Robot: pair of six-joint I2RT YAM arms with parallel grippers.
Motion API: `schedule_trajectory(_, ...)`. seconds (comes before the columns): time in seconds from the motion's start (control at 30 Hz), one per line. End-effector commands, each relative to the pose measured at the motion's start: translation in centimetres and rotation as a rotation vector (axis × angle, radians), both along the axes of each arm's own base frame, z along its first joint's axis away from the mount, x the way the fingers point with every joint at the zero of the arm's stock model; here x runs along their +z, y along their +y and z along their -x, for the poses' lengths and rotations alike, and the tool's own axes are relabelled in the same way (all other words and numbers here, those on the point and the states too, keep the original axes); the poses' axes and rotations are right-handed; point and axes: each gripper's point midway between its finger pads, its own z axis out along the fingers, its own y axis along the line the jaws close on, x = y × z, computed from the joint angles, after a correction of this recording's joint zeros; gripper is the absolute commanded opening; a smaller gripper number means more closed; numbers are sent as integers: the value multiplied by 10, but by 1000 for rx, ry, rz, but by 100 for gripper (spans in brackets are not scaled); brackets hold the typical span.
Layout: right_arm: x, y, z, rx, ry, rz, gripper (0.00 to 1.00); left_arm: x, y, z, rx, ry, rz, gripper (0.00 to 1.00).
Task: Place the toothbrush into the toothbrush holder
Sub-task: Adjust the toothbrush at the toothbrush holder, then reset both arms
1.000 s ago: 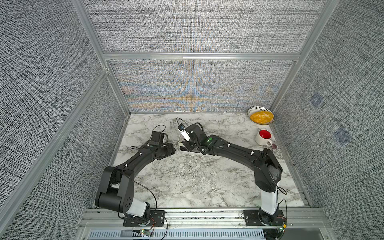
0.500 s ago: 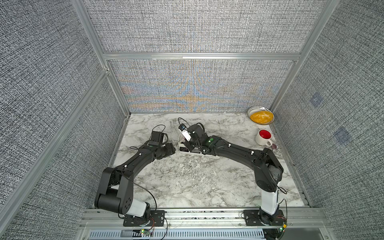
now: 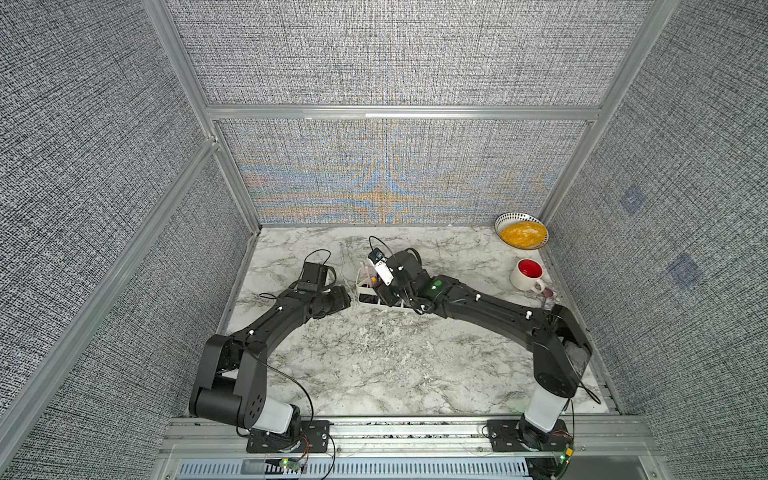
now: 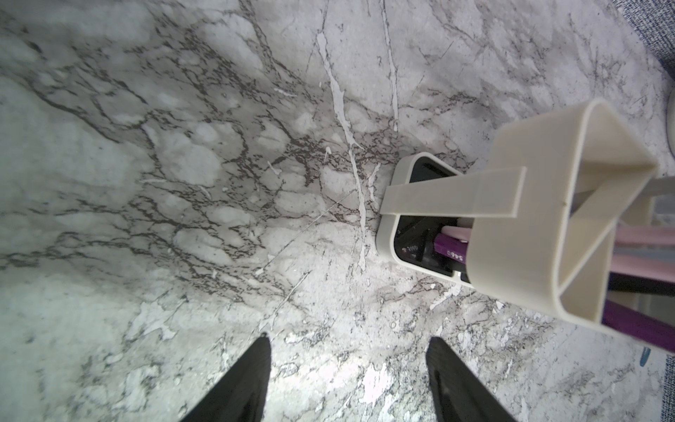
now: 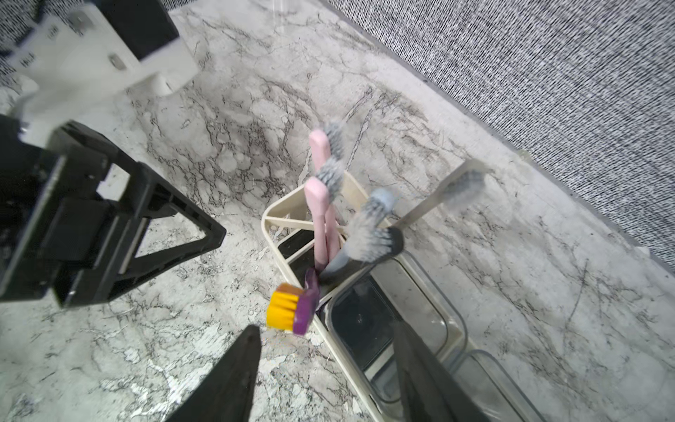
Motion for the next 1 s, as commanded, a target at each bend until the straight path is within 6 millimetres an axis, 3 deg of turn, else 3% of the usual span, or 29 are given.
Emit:
schedule_trajectory(0.0, 18, -6, 3, -25, -15, -58, 64, 5, 2, 0, 5, -7, -11, 70)
schedule_trajectory(0.23, 49, -47, 21, -75, -37, -181, 72, 14, 9, -1, 25, -26, -43, 70)
schedule_trajectory(0.33, 59, -88, 20, -170, -90, -239, 79, 27, 20, -3, 57, -88, -87, 70)
schedule_trajectory(0.43, 60, -147, 11, -323, -152, -329, 89, 48, 42, -8, 124, -189, -177, 70)
schedule_trajectory(0.57, 27, -249, -10, -605, -207, -428, 93, 71, 70, -13, 252, -333, -257, 72)
schedule_trajectory(0.7, -23, -328, -28, -847, -163, -349, 97, 76, 84, -18, 198, -444, -408, 98)
schedule_trajectory(0.73, -31, -341, -29, -892, -174, -321, 97, 73, 86, -18, 161, -448, -458, 99)
schedule_trajectory(0.87, -43, -373, -28, -965, -321, -266, 98, 51, 129, -7, 300, -301, -673, 99)
schedule_trajectory(0.97, -40, -385, -33, -972, -375, -228, 98, 60, 116, -16, 244, -414, -603, 99)
